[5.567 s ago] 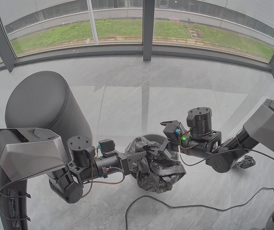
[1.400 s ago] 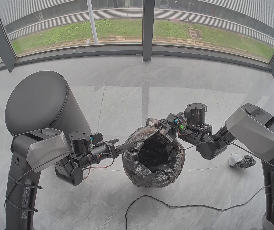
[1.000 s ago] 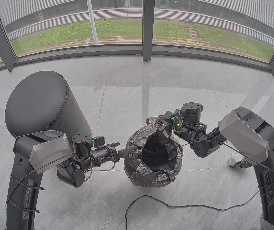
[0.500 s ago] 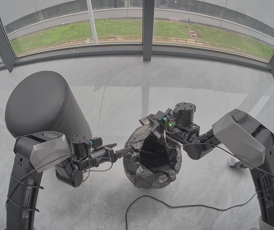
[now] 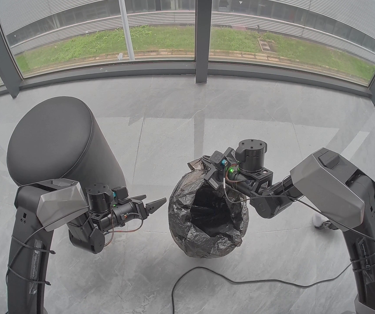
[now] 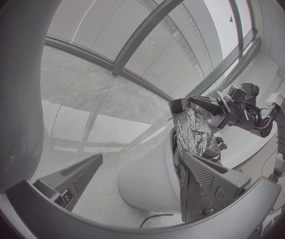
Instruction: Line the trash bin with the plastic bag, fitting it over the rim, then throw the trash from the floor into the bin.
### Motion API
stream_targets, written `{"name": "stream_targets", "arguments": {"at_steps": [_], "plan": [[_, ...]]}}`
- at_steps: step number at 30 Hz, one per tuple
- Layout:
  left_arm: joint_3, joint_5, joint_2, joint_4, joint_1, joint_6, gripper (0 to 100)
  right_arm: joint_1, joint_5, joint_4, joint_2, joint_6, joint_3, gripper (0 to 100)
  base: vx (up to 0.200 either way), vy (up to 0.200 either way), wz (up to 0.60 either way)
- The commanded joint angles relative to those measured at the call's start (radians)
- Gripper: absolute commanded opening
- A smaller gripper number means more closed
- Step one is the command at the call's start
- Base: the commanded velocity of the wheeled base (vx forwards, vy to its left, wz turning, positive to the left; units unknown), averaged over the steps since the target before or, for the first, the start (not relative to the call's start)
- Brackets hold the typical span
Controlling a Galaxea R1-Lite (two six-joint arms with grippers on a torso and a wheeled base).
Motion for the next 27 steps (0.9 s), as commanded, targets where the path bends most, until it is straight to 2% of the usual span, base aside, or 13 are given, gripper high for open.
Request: {"name": "stream_targets", "arguments": {"at_steps": [1,2,3,7,12,18,27], "plan": [[-0.001,-0.001,-0.004,-0.006,-0.011,0.007,100,-0.007,0.0,0.006,0.003,0.003,0.004,0,0.0,0.0,0.0],[-0.001,0.001,-0.011,-0.007,-0.016,0.007,100,-0.007,0.0,0.006,0.003,0.011,0.004,0,0.0,0.0,0.0],[-0.001,0.001,-0.023,-0.009,-0.022,0.007,100,-0.007,-0.001,0.008,0.003,0.021,0.005,100,0.0,0.0,0.0],[-0.006,0.001,-0.105,0.001,-0.054,0.007,100,-0.006,-0.003,0.008,-0.001,0.037,0.025,100,0.0,0.0,0.0],[-0.01,-0.001,-0.198,0.039,-0.134,0.007,100,-0.006,-0.009,0.009,0.006,0.038,0.027,100,0.0,0.0,0.0],[0.005,-0.002,-0.232,0.111,-0.213,0.011,100,-0.004,-0.018,0.008,-0.004,0.041,0.04,100,0.0,0.0,0.0],[0.007,-0.001,-0.175,0.215,-0.203,0.114,100,-0.007,-0.03,0.002,-0.028,0.043,0.039,100,0.0,0.0,0.0]]}}
